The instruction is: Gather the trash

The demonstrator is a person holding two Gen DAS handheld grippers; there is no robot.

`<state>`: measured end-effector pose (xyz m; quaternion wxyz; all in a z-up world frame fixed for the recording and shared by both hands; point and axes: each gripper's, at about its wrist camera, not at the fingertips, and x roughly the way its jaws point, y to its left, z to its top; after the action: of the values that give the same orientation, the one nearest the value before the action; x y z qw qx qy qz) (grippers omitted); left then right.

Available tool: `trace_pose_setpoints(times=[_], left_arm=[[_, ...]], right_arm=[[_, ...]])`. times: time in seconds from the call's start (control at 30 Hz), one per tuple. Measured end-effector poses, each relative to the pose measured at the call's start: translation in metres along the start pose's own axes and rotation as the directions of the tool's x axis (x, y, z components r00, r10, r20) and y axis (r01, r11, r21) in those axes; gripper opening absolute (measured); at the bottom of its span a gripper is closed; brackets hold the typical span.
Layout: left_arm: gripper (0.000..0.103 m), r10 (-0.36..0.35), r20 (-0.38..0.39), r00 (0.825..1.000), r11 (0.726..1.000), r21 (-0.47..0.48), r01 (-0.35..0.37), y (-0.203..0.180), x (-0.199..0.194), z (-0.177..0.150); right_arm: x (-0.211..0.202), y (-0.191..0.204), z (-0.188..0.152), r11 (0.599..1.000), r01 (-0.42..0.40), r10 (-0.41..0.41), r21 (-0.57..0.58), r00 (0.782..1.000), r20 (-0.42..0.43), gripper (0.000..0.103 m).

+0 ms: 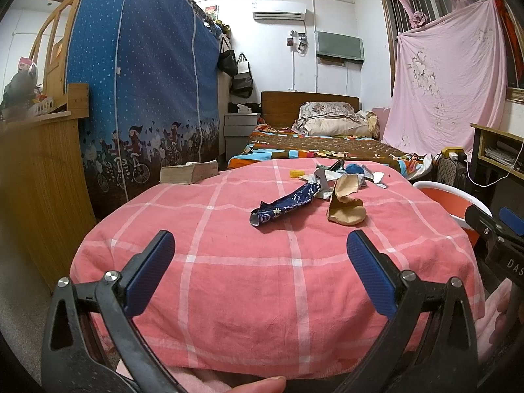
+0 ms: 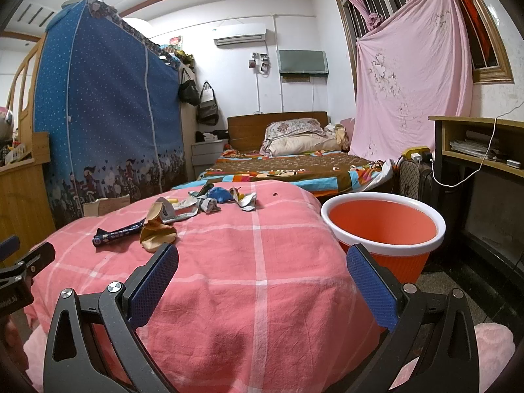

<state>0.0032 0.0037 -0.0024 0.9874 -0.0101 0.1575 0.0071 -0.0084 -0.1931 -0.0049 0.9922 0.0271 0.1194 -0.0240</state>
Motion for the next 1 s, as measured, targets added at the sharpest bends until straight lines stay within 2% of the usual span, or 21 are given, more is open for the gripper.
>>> trace_pose_setpoints(times=[0.23,0.43,0.6,1.0], left_arm=[[0.092,-0.001,-0.004,1.0,1.0,-0.003,0.001,0.001,0.001,-0.001],[0.092,0.012,0.032,0.999,1.0,-0.009,-0.012,0.007,0.003,0.004],[0.092,0.006,0.081,0.997,1.0,-0.001,-0.006,0.022,0.02,0.023],[0.092,-0.062,0.15,0.987,0.998,-0.016,0.065,0.057,0.067,0.054]], right_arm=[[0.0,0.0,0.0,1.0,0.001,-0.001,-0.001,1.0,0.0,0.103],[0.004,-0.004,-0.001,1.0,0.003,-0.003,0.002,1.0,0.009,0.103],[0.013,0.005,0.009,1.0,-0.012,0.013,-0.018,0.999,0.03,0.103],[0.049,0.057,0.053,0.985,-0.119,0.131,-0.123,0.987,0.09,0.103]])
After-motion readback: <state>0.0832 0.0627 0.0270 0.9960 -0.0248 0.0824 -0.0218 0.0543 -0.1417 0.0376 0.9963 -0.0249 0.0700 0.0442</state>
